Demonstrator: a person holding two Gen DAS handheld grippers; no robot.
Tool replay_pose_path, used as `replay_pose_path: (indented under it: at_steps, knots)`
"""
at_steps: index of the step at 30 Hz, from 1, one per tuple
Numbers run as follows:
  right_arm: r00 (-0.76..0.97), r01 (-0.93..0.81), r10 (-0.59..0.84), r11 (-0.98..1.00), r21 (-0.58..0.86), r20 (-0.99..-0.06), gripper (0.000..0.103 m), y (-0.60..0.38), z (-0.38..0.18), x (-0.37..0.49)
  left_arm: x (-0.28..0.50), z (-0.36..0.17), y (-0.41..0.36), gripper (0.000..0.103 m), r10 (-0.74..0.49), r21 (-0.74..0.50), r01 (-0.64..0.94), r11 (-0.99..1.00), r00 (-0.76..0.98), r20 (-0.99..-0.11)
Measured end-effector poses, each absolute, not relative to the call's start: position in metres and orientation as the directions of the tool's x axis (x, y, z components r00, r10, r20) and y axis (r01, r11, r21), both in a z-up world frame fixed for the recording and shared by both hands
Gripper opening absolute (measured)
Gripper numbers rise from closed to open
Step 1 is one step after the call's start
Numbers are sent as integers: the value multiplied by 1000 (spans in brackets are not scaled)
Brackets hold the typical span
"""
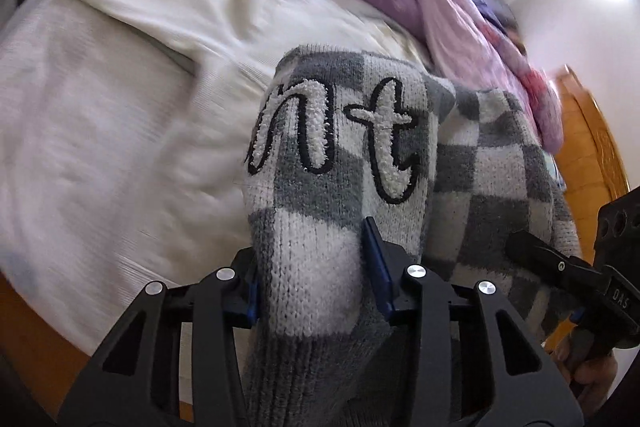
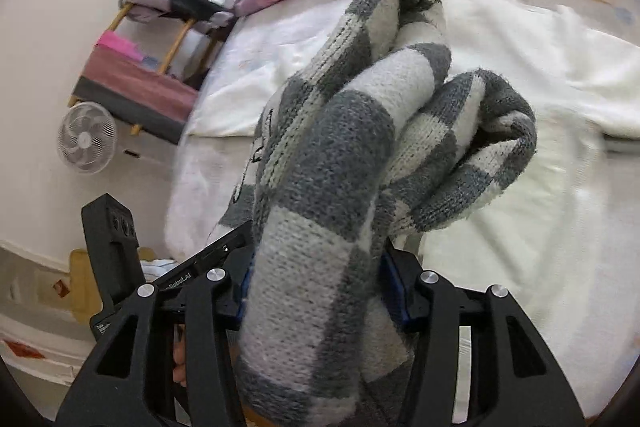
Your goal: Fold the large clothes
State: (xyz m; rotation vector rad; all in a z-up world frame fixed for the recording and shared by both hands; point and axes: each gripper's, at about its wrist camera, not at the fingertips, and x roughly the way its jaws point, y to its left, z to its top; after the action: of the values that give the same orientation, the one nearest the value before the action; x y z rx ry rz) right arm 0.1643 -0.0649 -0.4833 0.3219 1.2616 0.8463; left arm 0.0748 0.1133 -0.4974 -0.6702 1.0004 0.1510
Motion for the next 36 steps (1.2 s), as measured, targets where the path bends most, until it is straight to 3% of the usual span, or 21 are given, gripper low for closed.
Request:
replay_pose_path:
  at_steps: [11,14,16,19,24,25,27,36]
  knots:
    - [-73,-348,828,502,792,-556,47,173,-511,158,35,-475,345,41,108,-211,-516,830,520,-847]
    - [-95,-308,839,487,817,-536,47,205,-526,147,28,-482,390,41,160,-155,-536,830,494,-855]
    - [-111,-279,810,531,800,-576,48,221,-550,139,25,-500,418,42,198,-104,-566,818,447,-873]
    - [-105,-246,651,716,654,-752,54,227,-596,132,26,-537,435,55,233,-9,-605,796,321,-918]
    - [-88,-315,602,739,595,-794,61,210,-611,133,14,-538,425,83,336,66,-651,756,299,-893]
    - [-88,-333,600,734,592,-795,62,208,-611,134,13,-536,423,84,352,80,-656,751,294,-889]
    - [-88,-347,594,734,583,-800,73,204,-616,137,15,-529,417,89,397,121,-675,728,271,-877]
    - [-167,-375,603,693,616,-780,79,170,-620,147,17,-508,368,91,453,188,-658,729,258,-853]
